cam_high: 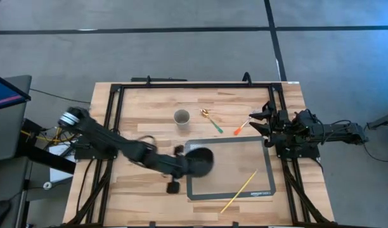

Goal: Pick & Place Utensil
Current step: Put the black bowl on the gray mat

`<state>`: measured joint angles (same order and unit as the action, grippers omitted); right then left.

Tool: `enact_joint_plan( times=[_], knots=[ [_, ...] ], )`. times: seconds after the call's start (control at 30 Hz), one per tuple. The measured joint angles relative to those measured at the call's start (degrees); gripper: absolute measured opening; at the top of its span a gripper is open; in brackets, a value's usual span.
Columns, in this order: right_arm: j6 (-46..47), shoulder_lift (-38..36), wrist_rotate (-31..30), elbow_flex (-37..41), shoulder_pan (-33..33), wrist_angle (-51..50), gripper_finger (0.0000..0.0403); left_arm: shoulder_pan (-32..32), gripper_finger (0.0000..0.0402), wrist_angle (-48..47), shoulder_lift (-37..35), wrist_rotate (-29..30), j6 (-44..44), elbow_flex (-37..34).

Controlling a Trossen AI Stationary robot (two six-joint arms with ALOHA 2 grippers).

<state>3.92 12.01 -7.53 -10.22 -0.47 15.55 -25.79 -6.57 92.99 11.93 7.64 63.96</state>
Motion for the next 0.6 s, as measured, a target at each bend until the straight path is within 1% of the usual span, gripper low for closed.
enact_joint_plan(
  times=[0.07,0.13,0.23,0.33,0.4,0.5,0.6],
  knots=[
    [0.01,-0.02,-0.01,0.00,0.00,0.17,0.0155,0.37,0.0003,1.40,4.42,-1.41,-4.83,3.99],
    [0.02,0.00,-0.01,0.00,0.00,1.30,0.0154,0.56,0.0003,4.10,7.34,-3.31,-8.77,7.48],
    [0.07,-0.01,0.00,0.00,0.00,3.73,0.0155,1.06,0.0002,5.35,10.89,-5.92,-11.17,11.95],
    [0.66,-0.03,0.00,-0.02,0.13,4.80,0.0155,1.59,0.0002,5.10,14.59,-6.21,-10.37,13.47],
    [0.64,-0.02,0.00,-0.02,0.11,4.44,0.0154,1.71,0.0002,5.79,17.26,-5.33,-10.17,13.44],
    [0.66,0.00,0.00,-0.02,0.11,4.13,0.0151,1.28,0.0002,11.30,20.73,-3.47,-11.69,13.62],
    [1.06,-0.26,0.18,-0.01,0.11,3.16,0.0149,1.01,0.0002,16.76,23.50,-4.65,-11.71,13.71]
  ],
)
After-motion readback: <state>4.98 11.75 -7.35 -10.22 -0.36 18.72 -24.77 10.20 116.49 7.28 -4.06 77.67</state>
